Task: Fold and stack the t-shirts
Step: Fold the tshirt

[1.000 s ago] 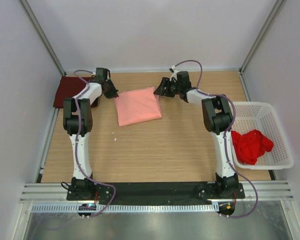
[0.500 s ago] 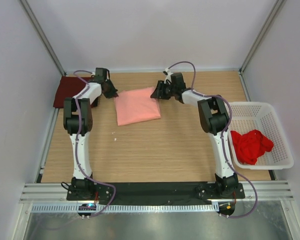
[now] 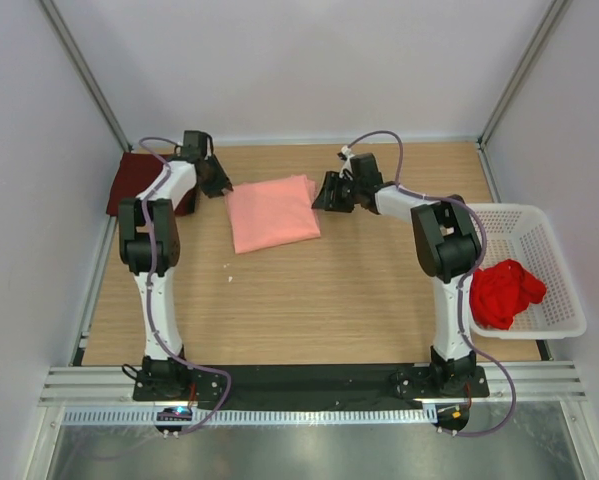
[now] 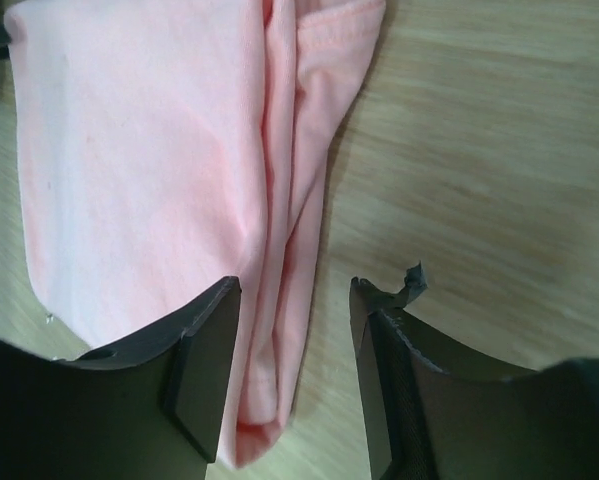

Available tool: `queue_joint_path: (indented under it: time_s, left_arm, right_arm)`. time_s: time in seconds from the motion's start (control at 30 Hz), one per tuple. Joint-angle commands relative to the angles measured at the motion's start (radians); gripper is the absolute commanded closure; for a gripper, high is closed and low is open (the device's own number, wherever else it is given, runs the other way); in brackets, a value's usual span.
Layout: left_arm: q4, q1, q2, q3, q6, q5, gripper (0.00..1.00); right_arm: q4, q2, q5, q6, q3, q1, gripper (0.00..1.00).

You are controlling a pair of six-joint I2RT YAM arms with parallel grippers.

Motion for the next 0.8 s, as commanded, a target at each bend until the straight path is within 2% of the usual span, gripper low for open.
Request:
queue_joint_path:
  time_s: [0.0, 0.1, 0.13, 0.23, 0.37, 0.43, 0.63, 0.77]
  left_arm:
    - [-0.078, 0.010, -0.156, 0.018, 0.037, -0.008, 0.65]
    - [-0.076, -0.002, -0.241, -0.058, 0.034, -0.019, 0.64]
    - [-0.073, -0.014, -0.261, -0.081, 0.025, -0.019, 0.64]
    - [-0.034, -0.052, -0.314, -0.176, 0.010, 0.013, 0.63]
    - [0.052, -0.094, -0.293, -0.275, -0.024, 0.072, 0.64]
    - [0.087, -0.097, -0.248, -0.307, -0.039, 0.104, 0.65]
    - [0.074, -0.093, -0.153, -0.327, -0.050, 0.017, 0.66]
    - [0.068, -0.085, -0.128, -0.312, -0.065, 0.035, 0.66]
  right_arm:
    - [-0.138, -0.122, 0.022, -0.004, 0.039, 0.001, 0.46]
    - [-0.194, -0.142, -0.073, 0.008, 0.069, 0.009, 0.62]
    - [-0.204, -0.143, -0.093, 0.010, 0.077, 0.015, 0.74]
    - [-0.234, -0.120, -0.181, 0.010, 0.097, 0.030, 0.84]
    - [-0.197, -0.030, -0.371, 0.011, 0.109, 0.030, 0.85]
    - [-0.192, 0.031, -0.416, 0.002, 0.118, 0.032, 0.85]
    - [-0.191, 0.093, -0.405, -0.070, 0.036, -0.001, 0.85]
    - [-0.211, 0.072, -0.390, -0.076, 0.019, -0.010, 0.85]
